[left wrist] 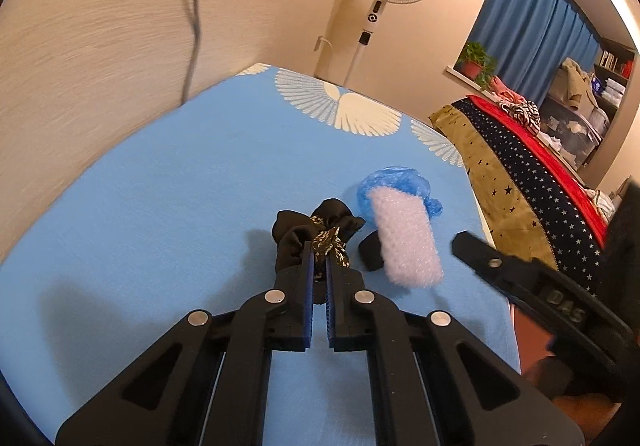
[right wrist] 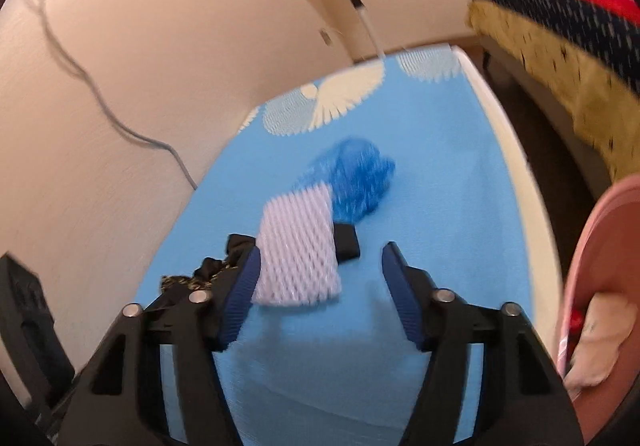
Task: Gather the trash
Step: 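Grasp the black cloth with the left gripper while the right grasps the bubble-wrap foam, then carry the foam with the right gripper over the bin while the left carries the black cloth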
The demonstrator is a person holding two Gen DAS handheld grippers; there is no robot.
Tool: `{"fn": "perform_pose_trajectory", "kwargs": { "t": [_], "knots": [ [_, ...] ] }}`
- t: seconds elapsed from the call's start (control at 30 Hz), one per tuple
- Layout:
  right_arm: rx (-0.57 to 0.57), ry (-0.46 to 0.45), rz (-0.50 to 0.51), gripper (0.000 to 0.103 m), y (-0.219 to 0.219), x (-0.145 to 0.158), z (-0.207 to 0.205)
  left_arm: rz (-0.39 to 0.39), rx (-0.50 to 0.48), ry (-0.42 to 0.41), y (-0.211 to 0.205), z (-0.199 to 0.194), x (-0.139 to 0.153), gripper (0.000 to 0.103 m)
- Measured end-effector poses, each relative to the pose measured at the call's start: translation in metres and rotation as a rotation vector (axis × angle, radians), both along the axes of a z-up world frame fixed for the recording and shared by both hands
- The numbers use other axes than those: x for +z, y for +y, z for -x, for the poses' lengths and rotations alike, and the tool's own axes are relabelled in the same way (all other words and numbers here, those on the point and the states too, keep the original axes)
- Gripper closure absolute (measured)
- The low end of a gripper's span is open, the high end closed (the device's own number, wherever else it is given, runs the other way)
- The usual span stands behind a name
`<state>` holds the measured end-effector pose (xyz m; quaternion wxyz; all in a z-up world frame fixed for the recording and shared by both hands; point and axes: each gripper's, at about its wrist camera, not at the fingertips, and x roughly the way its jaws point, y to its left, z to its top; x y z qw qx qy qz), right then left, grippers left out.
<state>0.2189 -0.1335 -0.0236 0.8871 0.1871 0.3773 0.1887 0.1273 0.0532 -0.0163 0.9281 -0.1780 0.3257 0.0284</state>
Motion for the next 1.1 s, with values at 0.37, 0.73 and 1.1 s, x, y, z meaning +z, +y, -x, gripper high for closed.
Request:
{"fn": "perform_pose_trajectory", "kwargs": {
  "t": [0.37,0.73,1.1],
  "knots": [
    [0.005,0.054,-0.035,0.095,0.011,-0.014,-0.003,-0.018,-0.009,-0.004,0.008,0.014,0.006,0.098],
    [-0.028,-0.081,0.114,0.095,-0.005,0.032,0.055,-0.023,-0.04,-0.059,-0.005,0.039,0.026,0.098],
    [-0.088,-0.096,0.126,0.095,-0.031,0.049,0.103,-0.047,-0.071,-0.105,-0.018,0.074,0.047,0.098]
  ]
}}
